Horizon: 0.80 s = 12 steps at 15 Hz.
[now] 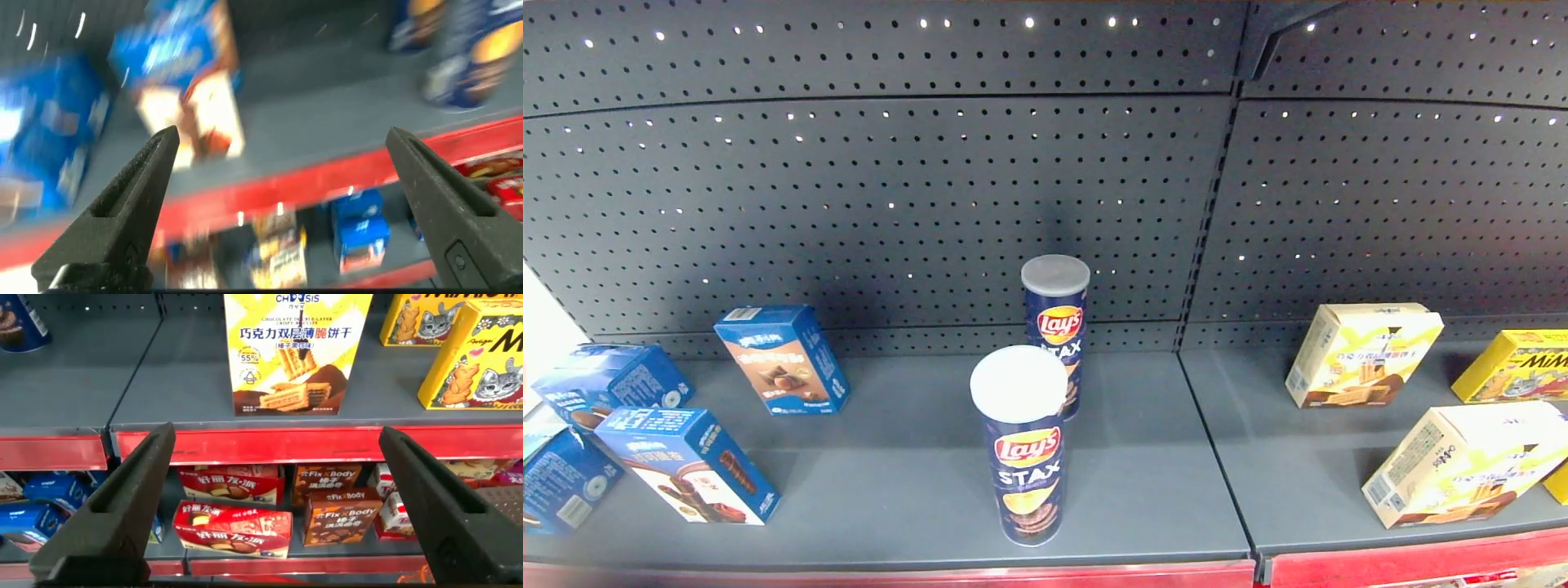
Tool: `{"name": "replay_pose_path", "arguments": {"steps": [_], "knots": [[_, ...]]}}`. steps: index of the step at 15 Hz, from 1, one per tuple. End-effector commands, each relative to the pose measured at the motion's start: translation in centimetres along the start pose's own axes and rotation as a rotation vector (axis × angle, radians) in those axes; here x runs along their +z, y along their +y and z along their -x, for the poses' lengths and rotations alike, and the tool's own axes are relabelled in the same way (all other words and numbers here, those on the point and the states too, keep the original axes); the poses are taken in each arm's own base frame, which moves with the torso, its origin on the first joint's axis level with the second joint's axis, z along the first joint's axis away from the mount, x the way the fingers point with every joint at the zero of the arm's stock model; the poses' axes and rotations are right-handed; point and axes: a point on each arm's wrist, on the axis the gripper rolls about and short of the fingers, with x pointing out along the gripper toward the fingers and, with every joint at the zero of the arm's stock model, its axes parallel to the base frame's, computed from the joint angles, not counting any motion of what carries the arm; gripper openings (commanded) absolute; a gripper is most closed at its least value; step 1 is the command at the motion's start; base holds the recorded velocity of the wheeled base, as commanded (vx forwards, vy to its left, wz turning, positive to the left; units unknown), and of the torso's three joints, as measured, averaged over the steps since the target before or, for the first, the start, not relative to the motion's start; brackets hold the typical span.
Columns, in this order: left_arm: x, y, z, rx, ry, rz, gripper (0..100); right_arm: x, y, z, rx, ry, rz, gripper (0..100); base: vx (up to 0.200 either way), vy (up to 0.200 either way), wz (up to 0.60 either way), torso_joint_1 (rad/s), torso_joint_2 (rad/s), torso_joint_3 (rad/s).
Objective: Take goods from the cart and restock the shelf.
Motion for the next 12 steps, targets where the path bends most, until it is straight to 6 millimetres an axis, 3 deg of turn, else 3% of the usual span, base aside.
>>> {"name": "replay_pose_path", "arguments": {"steps": [1, 4, 7, 12], "knots": [[1.9, 0.1, -1.0, -0.221, -0.013, -0.111, 100, 0.0, 0.0, 0.0, 0.001, 0.003, 0.0, 100, 0.0, 0.0, 0.0, 0.0, 0.0, 0.0], [5.4, 0.4, -3.6, -0.478, 0.001, -0.195, 100, 0.0, 0.0, 0.0, 0.001, 0.003, 0.0, 100, 0.0, 0.0, 0.0, 0.0, 0.0, 0.0], [7.9, -0.3, -7.0, -0.617, 0.07, -0.185, 100, 0.0, 0.0, 0.0, 0.001, 0.003, 0.0, 100, 0.0, 0.0, 0.0, 0.0, 0.0, 0.0], [7.3, -1.8, -13.2, -0.577, 0.316, -0.076, 100, 0.0, 0.0, 0.0, 0.001, 0.003, 0.0, 100, 0.0, 0.0, 0.0, 0.0, 0.0, 0.0]]}}
